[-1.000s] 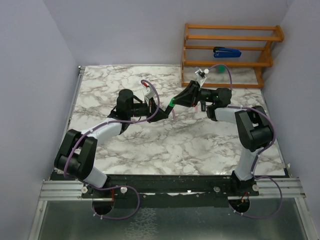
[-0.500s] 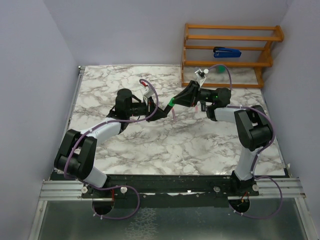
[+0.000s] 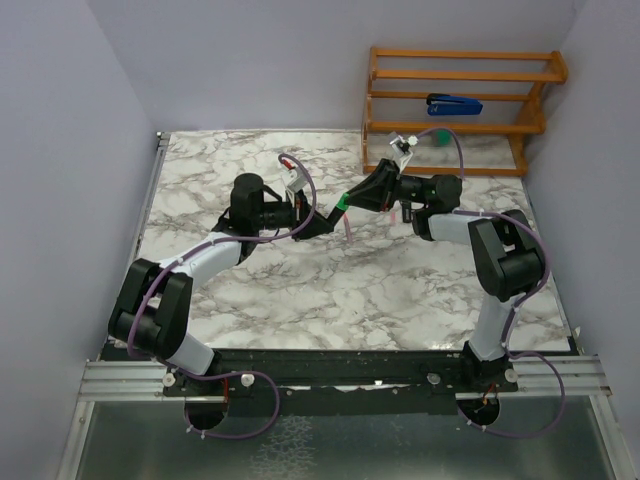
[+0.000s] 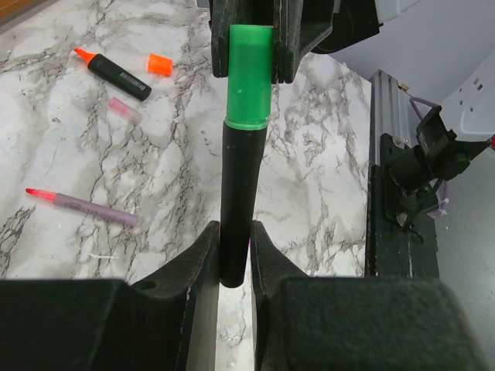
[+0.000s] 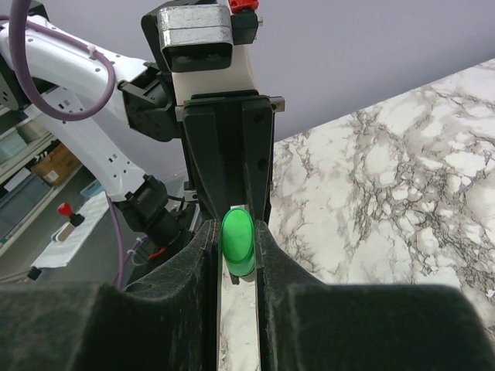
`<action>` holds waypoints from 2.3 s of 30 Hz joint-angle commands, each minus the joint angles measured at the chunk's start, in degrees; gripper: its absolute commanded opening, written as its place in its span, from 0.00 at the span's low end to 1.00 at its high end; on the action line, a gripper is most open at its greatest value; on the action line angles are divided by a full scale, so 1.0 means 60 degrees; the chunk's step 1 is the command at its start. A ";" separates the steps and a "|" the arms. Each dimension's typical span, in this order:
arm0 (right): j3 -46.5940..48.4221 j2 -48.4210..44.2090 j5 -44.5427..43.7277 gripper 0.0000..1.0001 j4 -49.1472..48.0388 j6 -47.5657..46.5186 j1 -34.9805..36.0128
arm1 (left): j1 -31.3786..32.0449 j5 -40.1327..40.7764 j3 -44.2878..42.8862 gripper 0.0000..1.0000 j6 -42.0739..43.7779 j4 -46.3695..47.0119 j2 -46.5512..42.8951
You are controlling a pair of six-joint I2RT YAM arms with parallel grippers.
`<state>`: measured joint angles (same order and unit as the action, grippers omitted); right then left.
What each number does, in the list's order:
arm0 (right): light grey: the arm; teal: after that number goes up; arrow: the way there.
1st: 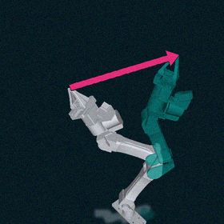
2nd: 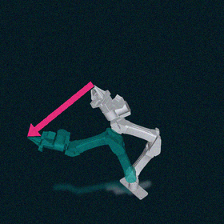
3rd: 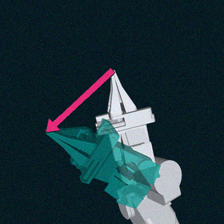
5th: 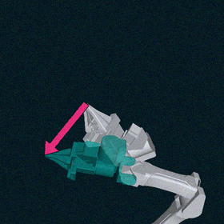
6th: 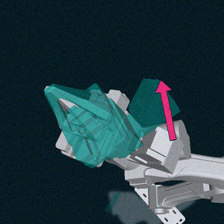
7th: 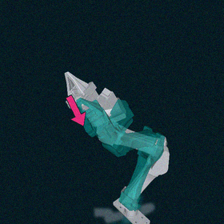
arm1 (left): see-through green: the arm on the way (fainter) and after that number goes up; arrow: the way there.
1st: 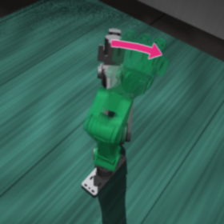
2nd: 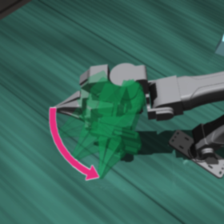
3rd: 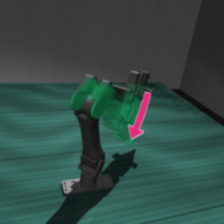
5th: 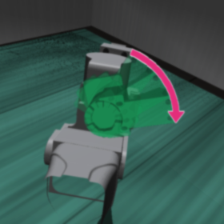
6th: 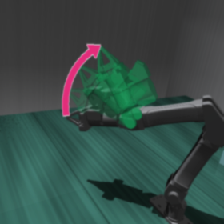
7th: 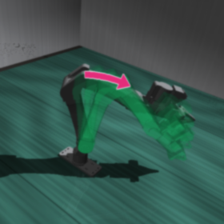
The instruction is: Insert the pens into the pen caps
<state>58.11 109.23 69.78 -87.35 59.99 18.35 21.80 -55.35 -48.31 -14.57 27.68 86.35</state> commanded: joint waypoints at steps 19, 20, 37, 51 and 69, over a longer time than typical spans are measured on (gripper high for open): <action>-0.0352 0.0864 0.2678 0.01 -0.2230 0.0034 0.1199 | -0.0177 0.0552 -0.1908 0.00 -0.1380 0.4213 0.0229; -0.0340 0.0881 0.2705 0.01 -0.2231 0.0036 0.1228 | -0.0177 0.0412 -0.2002 0.00 -0.1523 0.4349 0.0272; -0.0349 0.0897 0.3260 0.01 -0.2229 0.0212 0.1469 | -0.0347 -0.0070 -0.2458 0.00 -0.2421 0.5389 0.0191; -0.0022 0.0952 0.3303 0.09 -0.2214 0.0476 0.1461 | -0.0499 0.0274 -0.1462 0.00 -0.2081 0.5166 0.0199; 0.1061 0.0547 0.1634 1.00 -0.2088 0.0433 -0.0204 | -0.0484 0.4039 0.1241 0.00 0.0153 0.2511 0.0391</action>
<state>65.54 115.59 83.88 -86.91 63.81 22.68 19.09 -43.77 -42.83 -17.93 46.81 88.29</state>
